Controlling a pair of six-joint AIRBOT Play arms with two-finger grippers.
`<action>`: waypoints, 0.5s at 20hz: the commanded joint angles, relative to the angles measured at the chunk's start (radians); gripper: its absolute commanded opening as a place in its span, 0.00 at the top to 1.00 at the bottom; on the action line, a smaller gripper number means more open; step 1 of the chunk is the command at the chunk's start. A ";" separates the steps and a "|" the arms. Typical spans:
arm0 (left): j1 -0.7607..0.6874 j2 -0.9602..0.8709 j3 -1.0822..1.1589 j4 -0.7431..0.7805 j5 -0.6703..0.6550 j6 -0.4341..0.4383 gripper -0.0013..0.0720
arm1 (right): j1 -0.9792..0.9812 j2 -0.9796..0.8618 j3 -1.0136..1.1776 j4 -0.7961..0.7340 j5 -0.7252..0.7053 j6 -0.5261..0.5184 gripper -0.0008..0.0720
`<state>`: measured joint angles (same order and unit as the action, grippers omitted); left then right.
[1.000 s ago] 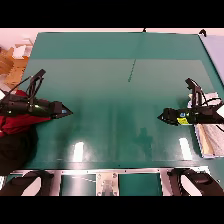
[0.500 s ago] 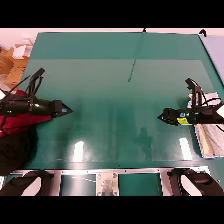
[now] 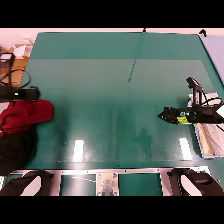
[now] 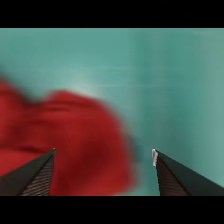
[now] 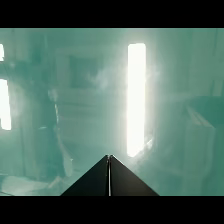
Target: Fold the shirts.
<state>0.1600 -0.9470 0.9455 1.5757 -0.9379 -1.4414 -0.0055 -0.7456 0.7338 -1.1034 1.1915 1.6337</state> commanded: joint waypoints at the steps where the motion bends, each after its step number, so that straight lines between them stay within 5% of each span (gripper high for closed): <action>1: 0.155 -0.081 0.009 0.190 0.041 -0.047 0.01 | 0.001 0.000 0.000 0.000 -0.067 0.000 0.97; 5: 0.228 -0.289 0.009 0.196 0.035 -0.042 0.01 | 0.001 0.000 -0.001 0.000 -0.093 0.000 0.95; 8: 0.228 -0.420 0.009 0.206 0.006 -0.013 0.01 | 0.001 0.000 -0.001 0.000 -0.097 0.000 0.69; 10: 0.228 -0.474 0.009 0.224 0.004 -0.013 0.01 | 0.001 0.000 -0.001 0.000 -0.097 0.000 0.69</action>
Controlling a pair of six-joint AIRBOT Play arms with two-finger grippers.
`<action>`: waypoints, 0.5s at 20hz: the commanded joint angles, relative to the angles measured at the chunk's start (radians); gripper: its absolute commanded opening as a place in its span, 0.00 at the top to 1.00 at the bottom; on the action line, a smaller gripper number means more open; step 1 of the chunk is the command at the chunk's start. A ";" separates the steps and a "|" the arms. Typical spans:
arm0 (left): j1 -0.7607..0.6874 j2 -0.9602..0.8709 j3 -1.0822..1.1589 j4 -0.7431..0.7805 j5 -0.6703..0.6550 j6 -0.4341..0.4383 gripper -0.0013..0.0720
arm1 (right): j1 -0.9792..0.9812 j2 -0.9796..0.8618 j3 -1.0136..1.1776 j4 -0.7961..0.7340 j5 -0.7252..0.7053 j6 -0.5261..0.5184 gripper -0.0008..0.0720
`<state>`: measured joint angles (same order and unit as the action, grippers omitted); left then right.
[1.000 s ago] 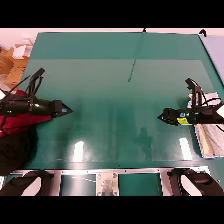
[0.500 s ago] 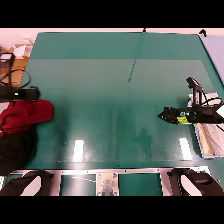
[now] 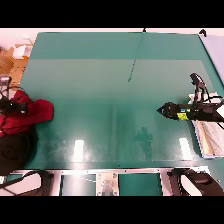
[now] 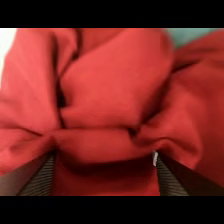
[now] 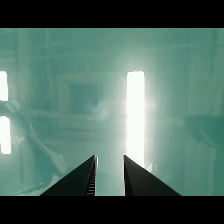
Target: Fold the shirts.
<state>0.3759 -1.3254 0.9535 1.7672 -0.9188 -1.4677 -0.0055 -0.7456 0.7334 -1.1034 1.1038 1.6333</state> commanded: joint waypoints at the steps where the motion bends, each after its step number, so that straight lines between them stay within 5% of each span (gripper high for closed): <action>1: 0.012 -0.114 0.001 0.038 -0.018 0.013 0.05 | 0.001 0.000 0.000 0.000 -0.009 0.000 0.69; 2: 0.012 -0.120 0.002 0.040 -0.023 0.014 0.41 | 0.001 0.000 0.000 0.000 -0.009 0.000 0.69; 3: 0.012 -0.120 0.009 0.040 -0.037 0.015 0.90 | 0.001 0.000 0.000 0.000 -0.009 0.000 0.69; 10: -0.111 -0.073 0.436 -0.029 -0.332 0.029 0.94 | 0.000 0.000 0.000 0.001 -0.018 0.001 0.71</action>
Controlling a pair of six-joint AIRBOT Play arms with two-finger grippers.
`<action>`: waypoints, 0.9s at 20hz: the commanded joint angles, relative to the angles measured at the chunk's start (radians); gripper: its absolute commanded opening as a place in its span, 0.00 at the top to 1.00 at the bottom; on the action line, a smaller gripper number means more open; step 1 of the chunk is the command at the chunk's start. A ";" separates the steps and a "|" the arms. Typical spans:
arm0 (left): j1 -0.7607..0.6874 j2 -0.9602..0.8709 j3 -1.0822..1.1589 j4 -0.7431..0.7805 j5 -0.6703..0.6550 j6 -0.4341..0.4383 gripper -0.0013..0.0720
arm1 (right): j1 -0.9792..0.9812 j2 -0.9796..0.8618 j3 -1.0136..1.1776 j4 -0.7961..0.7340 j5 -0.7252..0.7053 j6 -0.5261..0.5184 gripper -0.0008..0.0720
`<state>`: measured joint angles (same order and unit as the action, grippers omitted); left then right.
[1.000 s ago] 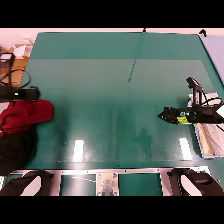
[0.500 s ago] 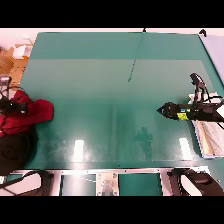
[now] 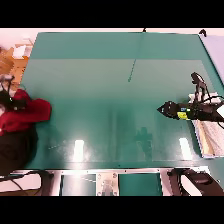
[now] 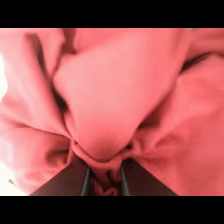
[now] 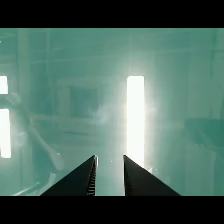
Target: Fold the shirts.
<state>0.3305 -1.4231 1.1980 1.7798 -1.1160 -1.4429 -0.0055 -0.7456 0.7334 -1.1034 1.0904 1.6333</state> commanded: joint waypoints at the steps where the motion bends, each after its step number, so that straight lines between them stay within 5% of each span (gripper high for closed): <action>1: -0.112 0.044 0.285 -0.067 -0.158 0.003 0.94 | 0.000 0.000 0.000 0.001 -0.006 0.001 0.82; 2: -0.161 0.068 0.382 -0.137 -0.169 -0.009 0.94 | 0.000 0.000 0.000 0.001 -0.006 0.001 0.90; 7: -0.451 0.103 0.709 -0.560 -0.238 -0.053 0.94 | -0.038 0.001 0.048 0.001 0.002 0.001 0.90; 11: -0.702 0.071 0.653 -0.584 -0.236 -0.128 0.94 | -0.119 0.001 0.151 0.001 0.088 0.000 0.90; 14: -0.873 -0.011 0.526 -0.588 -0.100 -0.156 0.94 | -0.159 0.000 0.174 0.001 0.141 0.001 0.89; 18: -1.013 -0.198 0.423 -0.709 0.062 -0.154 0.93 | -0.159 0.000 0.171 0.001 0.172 0.001 0.71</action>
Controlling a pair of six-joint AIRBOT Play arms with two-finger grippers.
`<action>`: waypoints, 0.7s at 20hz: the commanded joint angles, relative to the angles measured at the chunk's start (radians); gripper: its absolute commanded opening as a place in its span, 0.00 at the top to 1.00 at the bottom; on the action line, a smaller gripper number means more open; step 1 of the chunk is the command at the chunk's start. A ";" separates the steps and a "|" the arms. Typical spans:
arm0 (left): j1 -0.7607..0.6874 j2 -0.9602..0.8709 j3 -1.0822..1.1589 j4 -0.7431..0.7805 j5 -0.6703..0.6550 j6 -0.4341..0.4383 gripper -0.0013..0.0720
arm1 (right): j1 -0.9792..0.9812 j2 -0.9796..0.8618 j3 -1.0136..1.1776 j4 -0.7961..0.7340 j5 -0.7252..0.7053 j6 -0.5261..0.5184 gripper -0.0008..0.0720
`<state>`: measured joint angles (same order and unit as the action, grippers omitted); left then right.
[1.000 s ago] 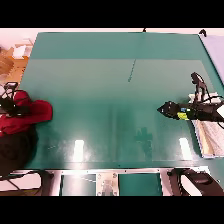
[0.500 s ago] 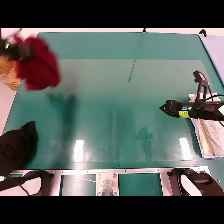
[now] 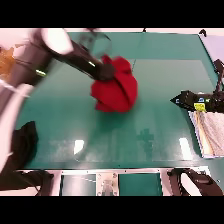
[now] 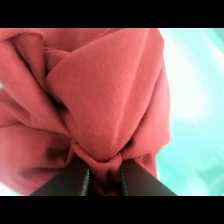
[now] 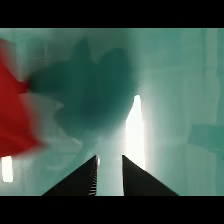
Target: Fold the shirts.
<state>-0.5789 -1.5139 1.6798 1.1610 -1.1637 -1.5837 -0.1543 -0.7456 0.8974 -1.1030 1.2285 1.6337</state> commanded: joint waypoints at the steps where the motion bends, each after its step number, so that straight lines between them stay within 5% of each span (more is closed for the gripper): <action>1: -0.106 -0.140 -0.058 -0.137 0.108 -0.013 0.57 | -0.010 0.000 0.003 0.001 0.035 0.000 0.59; 2: -0.093 -0.150 -0.058 -0.163 0.100 -0.018 0.03 | -0.010 0.000 -0.005 0.000 0.040 0.000 0.40; 3: -0.064 -0.146 -0.051 -0.177 0.067 -0.024 0.01 | -0.010 0.000 -0.019 0.001 0.040 0.000 0.31; 9: 0.246 -0.138 0.068 -0.027 -0.386 -0.021 0.01 | -0.011 -0.052 -0.241 -0.007 0.036 0.000 0.31; 11: 0.301 -0.138 -0.020 -0.017 -0.355 -0.004 0.01 | -0.022 -0.086 -0.299 -0.050 0.032 0.003 0.31; 14: 0.293 -0.138 -0.222 -0.051 -0.100 0.022 0.01 | -0.112 -0.113 -0.352 -0.068 0.029 0.004 0.31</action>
<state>-0.3157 -1.6512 1.5917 1.1179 -1.4101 -1.5867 -0.2096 -0.8307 0.6064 -1.1458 1.2598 1.6363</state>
